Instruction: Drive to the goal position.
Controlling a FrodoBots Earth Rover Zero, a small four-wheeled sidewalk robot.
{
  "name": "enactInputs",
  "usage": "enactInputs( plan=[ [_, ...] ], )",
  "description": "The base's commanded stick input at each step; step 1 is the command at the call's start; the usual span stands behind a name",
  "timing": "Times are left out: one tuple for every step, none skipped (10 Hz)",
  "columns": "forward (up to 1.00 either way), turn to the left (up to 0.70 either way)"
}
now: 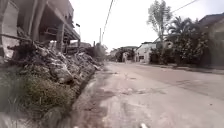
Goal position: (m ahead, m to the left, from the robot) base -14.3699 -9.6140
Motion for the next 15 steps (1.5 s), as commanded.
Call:
enactInputs(
  plan=[
    [0.05,0.00],
    [0.04,0.00],
    [0.04,0.00],
    [0.04,0.00],
    [0.05,0.00],
    [0.05,0.00],
    [0.04,0.00],
    [0.05,0.00],
    [0.04,0.00],
    [0.04,0.00],
    [0.04,0.00],
    [0.04,0.00],
    [0.05,0.00],
    [0.05,0.00],
    [0.05,0.00]
  ],
)
